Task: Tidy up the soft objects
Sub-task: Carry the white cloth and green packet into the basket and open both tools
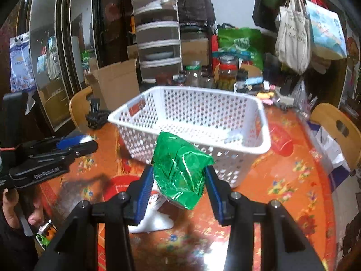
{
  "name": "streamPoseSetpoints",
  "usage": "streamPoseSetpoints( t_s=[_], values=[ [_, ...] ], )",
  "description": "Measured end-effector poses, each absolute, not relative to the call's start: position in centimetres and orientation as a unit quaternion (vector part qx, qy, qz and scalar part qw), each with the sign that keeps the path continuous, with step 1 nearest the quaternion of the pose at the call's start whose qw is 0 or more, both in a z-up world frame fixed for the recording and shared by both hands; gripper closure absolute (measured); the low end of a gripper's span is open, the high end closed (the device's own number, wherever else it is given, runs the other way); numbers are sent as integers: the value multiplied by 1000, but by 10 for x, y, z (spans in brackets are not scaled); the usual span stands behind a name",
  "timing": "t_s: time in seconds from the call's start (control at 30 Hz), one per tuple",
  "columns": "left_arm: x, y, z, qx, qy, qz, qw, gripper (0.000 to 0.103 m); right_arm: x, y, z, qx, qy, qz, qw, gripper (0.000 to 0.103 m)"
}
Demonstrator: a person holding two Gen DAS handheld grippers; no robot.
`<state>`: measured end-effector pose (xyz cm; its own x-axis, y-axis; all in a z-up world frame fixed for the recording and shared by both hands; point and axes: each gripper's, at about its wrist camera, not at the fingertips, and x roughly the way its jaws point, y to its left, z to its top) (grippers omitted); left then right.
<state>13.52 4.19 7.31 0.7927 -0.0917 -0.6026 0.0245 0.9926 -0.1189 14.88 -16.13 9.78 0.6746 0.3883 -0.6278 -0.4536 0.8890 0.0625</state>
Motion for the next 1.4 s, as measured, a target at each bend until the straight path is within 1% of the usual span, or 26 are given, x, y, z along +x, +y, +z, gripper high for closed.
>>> streamPoseSetpoints(
  t_s=[0.13,0.33,0.53,0.63,0.87,1.03,1.1,1.23,1.3,1.37,1.4],
  values=[
    [144,36,113,-42,300,-34,953,71,159,-169,125,-48,315,225,921,57],
    [180,34,159,-55,298,-48,952,71,192,-172,151,-53,314,214,923,57],
    [239,30,177,-51,326,-40,943,71,243,-167,155,-62,344,195,916,57],
    [272,26,168,-52,349,-40,935,71,269,-160,143,-71,368,189,908,57],
    [327,20,109,-40,413,-22,909,71,311,-150,100,-82,418,179,887,57],
    [348,24,70,-40,448,-15,893,71,326,-142,75,-108,438,163,878,57],
    [354,28,60,-42,456,-9,889,71,331,-139,66,-126,446,149,874,57],
    [358,31,47,-38,462,-4,886,71,338,-140,59,-125,453,137,872,56],
    [358,32,44,-39,463,-8,886,64,341,-140,56,-127,459,131,870,55],
    [355,32,45,-40,456,-11,889,37,341,-141,52,-136,460,120,869,52],
    [352,32,48,-40,449,-10,892,27,341,-142,51,-133,460,121,870,50]
  ],
)
